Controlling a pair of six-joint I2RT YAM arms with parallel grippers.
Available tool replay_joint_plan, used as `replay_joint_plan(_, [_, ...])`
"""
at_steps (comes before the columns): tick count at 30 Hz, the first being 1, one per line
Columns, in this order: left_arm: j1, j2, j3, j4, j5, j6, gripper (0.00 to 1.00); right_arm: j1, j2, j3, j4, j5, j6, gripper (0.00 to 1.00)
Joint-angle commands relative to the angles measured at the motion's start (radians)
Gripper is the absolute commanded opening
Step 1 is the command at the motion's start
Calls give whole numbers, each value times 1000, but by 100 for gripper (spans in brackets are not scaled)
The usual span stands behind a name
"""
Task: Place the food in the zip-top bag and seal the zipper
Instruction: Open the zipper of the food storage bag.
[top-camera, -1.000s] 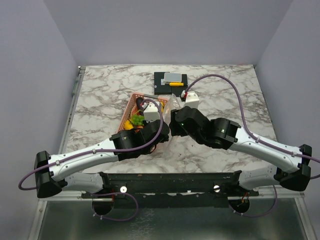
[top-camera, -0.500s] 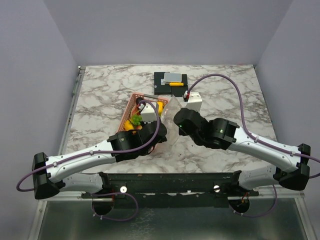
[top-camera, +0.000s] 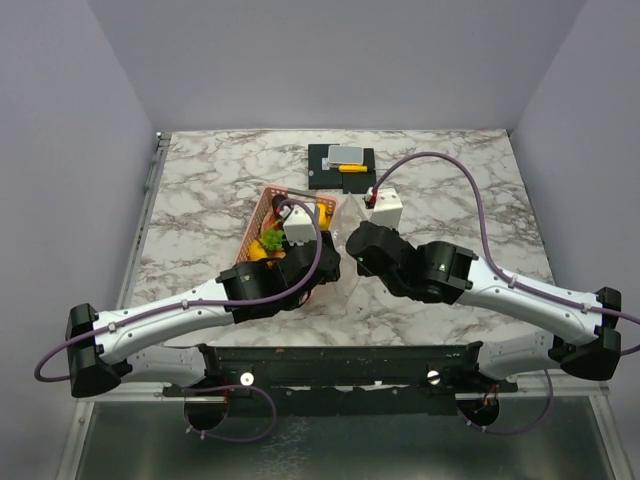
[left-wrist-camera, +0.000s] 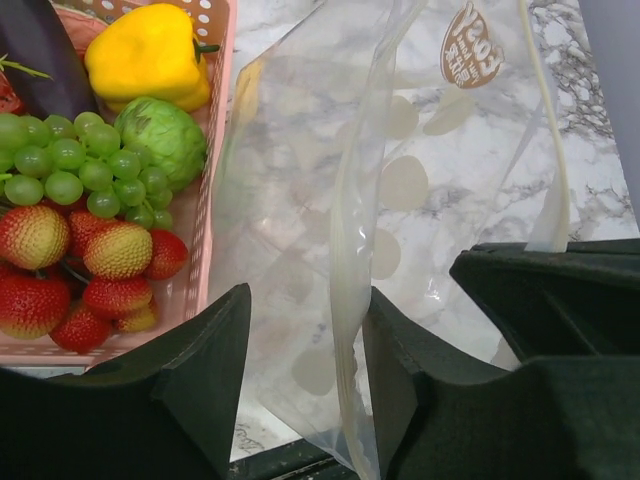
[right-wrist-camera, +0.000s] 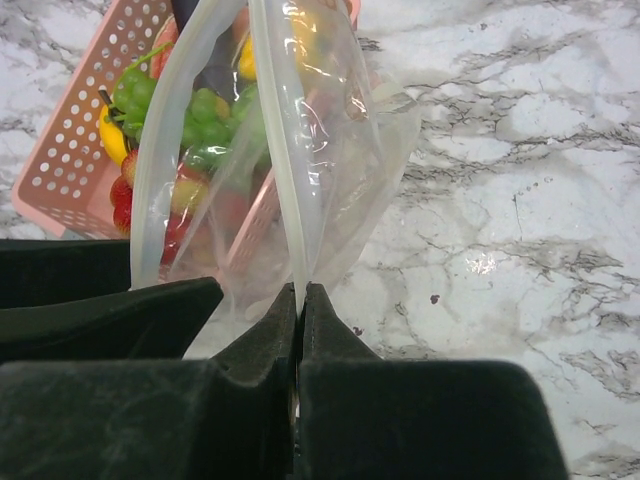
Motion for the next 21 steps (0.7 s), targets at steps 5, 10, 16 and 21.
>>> replay_joint_plan(5, [-5, 76, 103, 6, -25, 60, 49, 21, -34, -36, 11, 15, 7, 1])
replay_joint_plan(10, [-5, 105, 108, 4, -2, 63, 29, 22, -51, -47, 7, 30, 12, 1])
replay_joint_plan(16, [-5, 112, 121, -18, -2, 74, 0, 21, -65, -54, -25, 60, 25, 1])
replay_joint_plan(21, [-5, 119, 194, -102, -16, 95, 0, 21, -101, -72, -60, 108, 34, 1])
